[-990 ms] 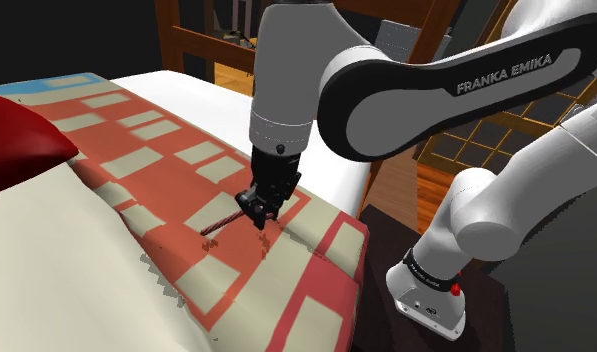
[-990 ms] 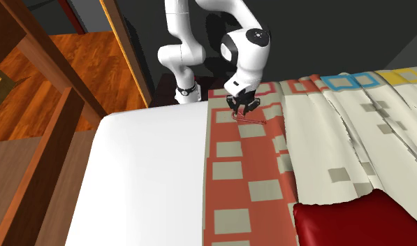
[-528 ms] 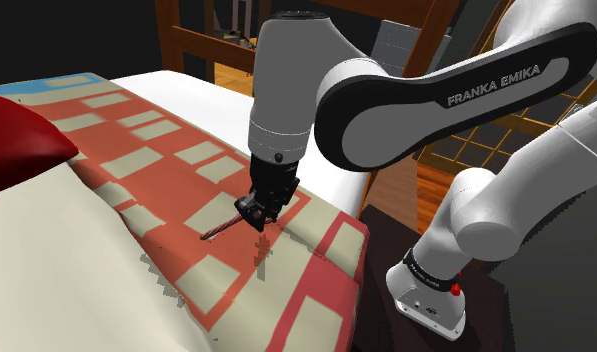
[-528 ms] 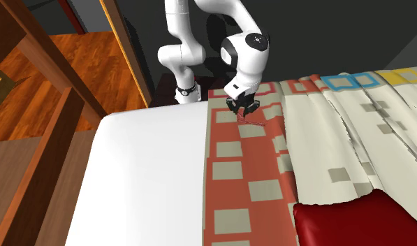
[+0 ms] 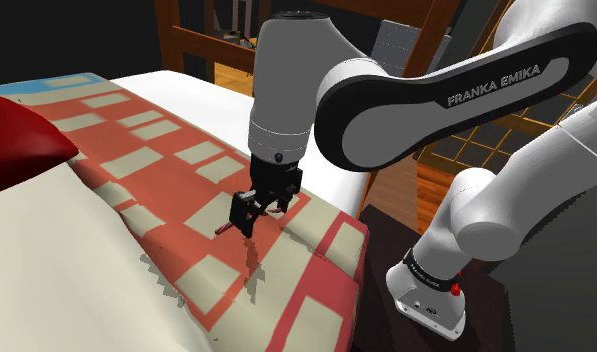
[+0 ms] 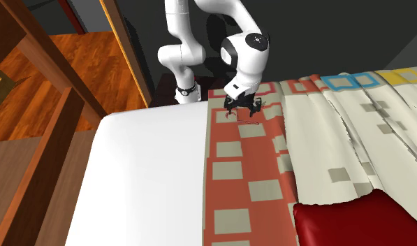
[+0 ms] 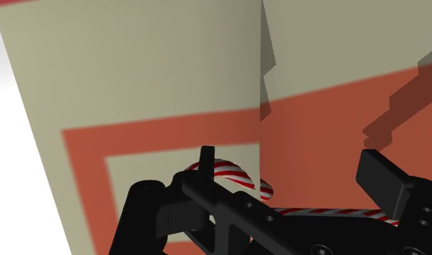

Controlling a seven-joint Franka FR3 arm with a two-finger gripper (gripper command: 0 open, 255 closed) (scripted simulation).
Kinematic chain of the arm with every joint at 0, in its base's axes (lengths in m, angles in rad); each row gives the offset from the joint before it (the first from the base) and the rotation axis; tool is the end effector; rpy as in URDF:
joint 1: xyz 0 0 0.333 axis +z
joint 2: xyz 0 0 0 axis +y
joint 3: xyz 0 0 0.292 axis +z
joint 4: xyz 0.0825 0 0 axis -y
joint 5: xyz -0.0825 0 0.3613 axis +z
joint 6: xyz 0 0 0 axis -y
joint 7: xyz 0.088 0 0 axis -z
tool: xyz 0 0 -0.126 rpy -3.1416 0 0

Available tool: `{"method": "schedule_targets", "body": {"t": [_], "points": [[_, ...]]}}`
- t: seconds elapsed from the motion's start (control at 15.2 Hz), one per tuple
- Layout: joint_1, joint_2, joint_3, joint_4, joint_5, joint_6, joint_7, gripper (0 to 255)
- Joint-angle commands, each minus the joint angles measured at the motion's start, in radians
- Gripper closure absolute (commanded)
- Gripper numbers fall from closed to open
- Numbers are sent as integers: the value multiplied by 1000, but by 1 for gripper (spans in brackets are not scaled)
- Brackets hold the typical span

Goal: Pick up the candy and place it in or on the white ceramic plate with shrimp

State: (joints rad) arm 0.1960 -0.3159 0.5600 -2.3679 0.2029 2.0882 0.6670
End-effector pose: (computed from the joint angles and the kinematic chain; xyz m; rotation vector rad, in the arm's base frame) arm 0.3128 0.3144 0.3973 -3.1340 0.0550 0.0116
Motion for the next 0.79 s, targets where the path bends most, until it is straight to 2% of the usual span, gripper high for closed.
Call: {"method": "schedule_targets", "body": {"t": [0.0,0.2,0.73], "points": [[0,-14,-7,23,2,-36,-3,0],[0,-45,-27,92,3,-135,-9,0],[0,-45,-27,92,3,-135,-9,0]]}}
